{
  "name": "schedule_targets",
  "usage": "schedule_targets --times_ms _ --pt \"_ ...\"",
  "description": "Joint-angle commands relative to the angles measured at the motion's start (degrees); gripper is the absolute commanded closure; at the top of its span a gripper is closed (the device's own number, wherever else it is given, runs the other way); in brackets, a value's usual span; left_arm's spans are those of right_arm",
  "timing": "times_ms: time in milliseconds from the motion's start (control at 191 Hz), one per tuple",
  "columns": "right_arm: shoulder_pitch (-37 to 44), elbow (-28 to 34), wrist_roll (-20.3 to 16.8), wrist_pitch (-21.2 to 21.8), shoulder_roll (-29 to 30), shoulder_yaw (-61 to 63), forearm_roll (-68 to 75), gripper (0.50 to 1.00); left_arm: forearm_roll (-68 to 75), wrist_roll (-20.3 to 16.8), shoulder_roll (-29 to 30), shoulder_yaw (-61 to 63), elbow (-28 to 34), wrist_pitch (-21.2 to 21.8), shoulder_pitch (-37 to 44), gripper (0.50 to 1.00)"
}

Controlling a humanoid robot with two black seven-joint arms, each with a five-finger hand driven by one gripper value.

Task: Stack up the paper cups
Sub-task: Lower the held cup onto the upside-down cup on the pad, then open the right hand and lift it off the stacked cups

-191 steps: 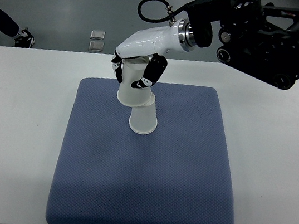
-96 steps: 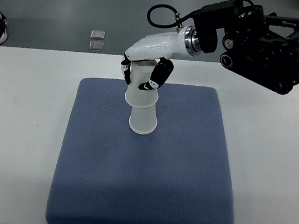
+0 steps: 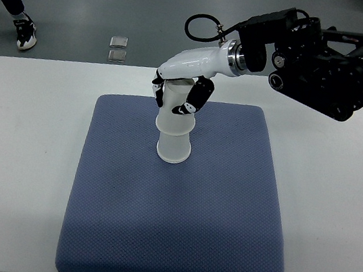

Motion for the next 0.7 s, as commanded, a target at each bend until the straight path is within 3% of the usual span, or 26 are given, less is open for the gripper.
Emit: schedule_targets --times_ms 0,63,131,282,695 --pt "-0.50 -0.01 -0.09 -0.67 0.03 -0.08 0.00 0.897 0.00 0.00 0.00 0.00 0.00 0.00 0.00 0.500" --pt "-0.59 -0.18 -0.09 -1.29 0.03 -0.08 0.00 0.883 0.00 0.00 0.00 0.00 0.00 0.00 0.00 0.500" --pt "-0.94 -0.36 -0.18 -1.81 0.29 0.01 0.00 0.818 0.00 0.00 0.00 0.00 0.00 0.00 0.00 0.500" --pt "-1.20 -0.36 -0.18 -1.99 0.82 0.01 0.09 0.754 0.00 0.00 0.00 0.00 0.00 0.00 0.00 0.500" --pt "-0.76 -0.36 -0.26 -1.73 0.55 0.19 0.27 0.685 0.00 0.00 0.00 0.00 0.00 0.00 0.00 0.500"
